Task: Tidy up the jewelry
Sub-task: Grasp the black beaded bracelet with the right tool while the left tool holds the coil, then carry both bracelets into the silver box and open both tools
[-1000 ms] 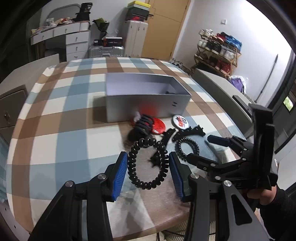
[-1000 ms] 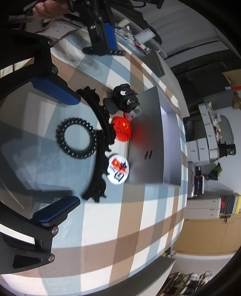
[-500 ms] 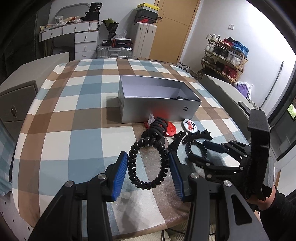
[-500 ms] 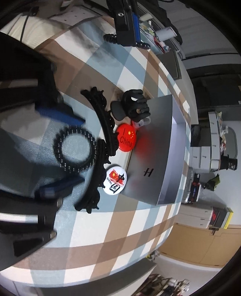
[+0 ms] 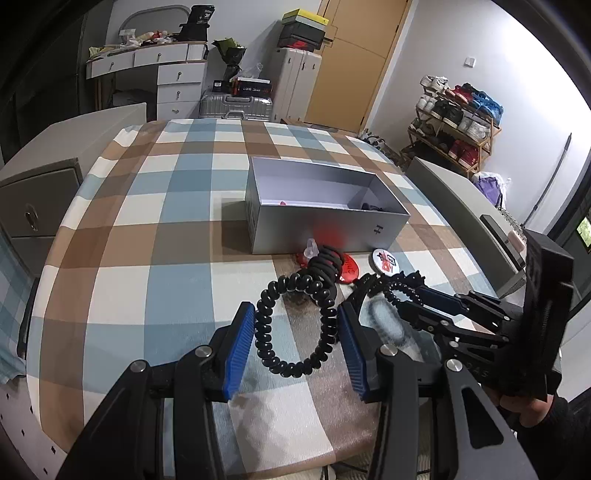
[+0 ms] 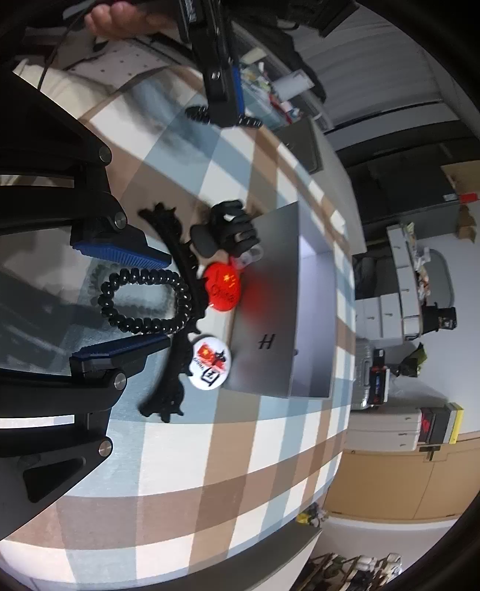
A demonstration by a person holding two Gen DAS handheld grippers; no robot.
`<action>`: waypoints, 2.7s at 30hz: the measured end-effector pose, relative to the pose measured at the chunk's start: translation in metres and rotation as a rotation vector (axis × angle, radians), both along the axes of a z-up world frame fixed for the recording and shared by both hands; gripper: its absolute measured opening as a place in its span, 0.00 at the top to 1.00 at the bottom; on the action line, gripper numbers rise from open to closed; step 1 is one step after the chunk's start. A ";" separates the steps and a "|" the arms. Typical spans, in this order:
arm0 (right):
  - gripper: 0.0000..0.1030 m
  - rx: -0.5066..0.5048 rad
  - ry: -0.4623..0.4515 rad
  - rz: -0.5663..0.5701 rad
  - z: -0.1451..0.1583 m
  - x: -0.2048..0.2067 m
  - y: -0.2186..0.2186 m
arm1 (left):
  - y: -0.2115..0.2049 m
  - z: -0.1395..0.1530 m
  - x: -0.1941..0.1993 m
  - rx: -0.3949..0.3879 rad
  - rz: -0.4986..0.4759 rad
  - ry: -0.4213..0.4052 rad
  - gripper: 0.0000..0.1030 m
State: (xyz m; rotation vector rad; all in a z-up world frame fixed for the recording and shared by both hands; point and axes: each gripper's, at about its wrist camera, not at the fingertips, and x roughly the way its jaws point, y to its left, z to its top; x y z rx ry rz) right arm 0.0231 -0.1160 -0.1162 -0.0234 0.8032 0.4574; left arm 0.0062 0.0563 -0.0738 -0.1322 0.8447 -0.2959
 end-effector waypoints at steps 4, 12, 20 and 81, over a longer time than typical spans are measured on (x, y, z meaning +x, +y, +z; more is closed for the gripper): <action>0.66 0.045 -0.032 0.003 0.009 -0.001 -0.003 | -0.001 0.002 0.007 -0.007 0.007 -0.005 0.61; 0.66 0.122 -0.106 -0.018 0.032 0.007 -0.013 | -0.009 0.010 0.028 -0.004 0.001 -0.025 0.61; 0.66 0.167 -0.156 0.001 0.054 0.034 -0.017 | -0.017 0.026 0.059 -0.008 -0.012 -0.067 0.61; 0.29 0.212 -0.147 -0.078 0.064 0.106 -0.040 | -0.042 0.017 0.118 -0.034 -0.072 -0.011 0.33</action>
